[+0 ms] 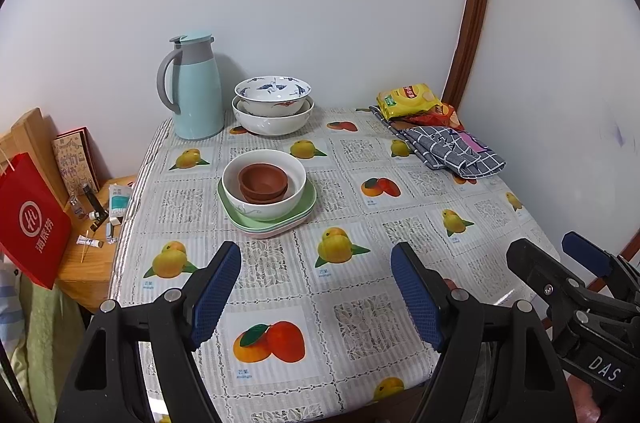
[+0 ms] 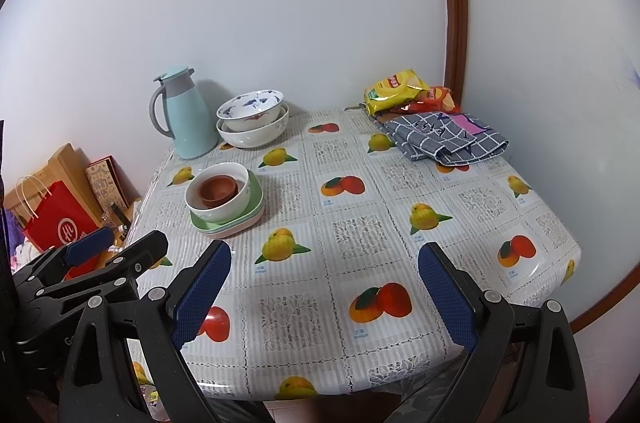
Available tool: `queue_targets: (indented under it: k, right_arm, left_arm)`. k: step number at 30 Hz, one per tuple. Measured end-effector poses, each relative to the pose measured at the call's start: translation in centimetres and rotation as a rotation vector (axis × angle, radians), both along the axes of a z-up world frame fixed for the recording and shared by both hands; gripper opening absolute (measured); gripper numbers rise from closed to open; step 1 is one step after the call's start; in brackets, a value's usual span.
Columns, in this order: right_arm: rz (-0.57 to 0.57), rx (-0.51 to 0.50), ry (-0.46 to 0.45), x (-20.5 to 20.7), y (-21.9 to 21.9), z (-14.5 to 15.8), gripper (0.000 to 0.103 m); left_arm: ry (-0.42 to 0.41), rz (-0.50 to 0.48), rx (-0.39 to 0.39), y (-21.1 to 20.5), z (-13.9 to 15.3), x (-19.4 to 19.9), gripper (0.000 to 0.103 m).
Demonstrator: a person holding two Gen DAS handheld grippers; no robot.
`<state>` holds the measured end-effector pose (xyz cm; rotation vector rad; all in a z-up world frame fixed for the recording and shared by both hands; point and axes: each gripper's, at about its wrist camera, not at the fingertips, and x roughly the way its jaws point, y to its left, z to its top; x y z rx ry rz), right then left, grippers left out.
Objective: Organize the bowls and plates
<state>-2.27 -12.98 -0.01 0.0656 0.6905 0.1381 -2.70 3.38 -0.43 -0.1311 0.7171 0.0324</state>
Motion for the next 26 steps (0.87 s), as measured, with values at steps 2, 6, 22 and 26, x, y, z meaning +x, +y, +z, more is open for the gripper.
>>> queue_targets:
  k: [2,6,22,26]
  right_arm:
    - [0.001,0.001,0.0,0.0,0.0,0.0,0.094]
    - [0.001,0.0,0.0,-0.1,0.0,0.0,0.094]
    - [-0.001,-0.002,0.004,0.3,0.0,-0.1,0.094]
    - [-0.007,-0.001,0.005,1.0,-0.1,-0.3,0.094]
  left_arm:
    - [0.0,0.0,0.001,0.1,0.0,0.0,0.076]
    - [0.0,0.002,-0.001,0.0,0.0,0.0,0.076]
    - [0.007,0.002,0.014,0.2,0.1,0.7,0.076]
    - [0.003,-0.004,0.023,0.3,0.1,1.2,0.076]
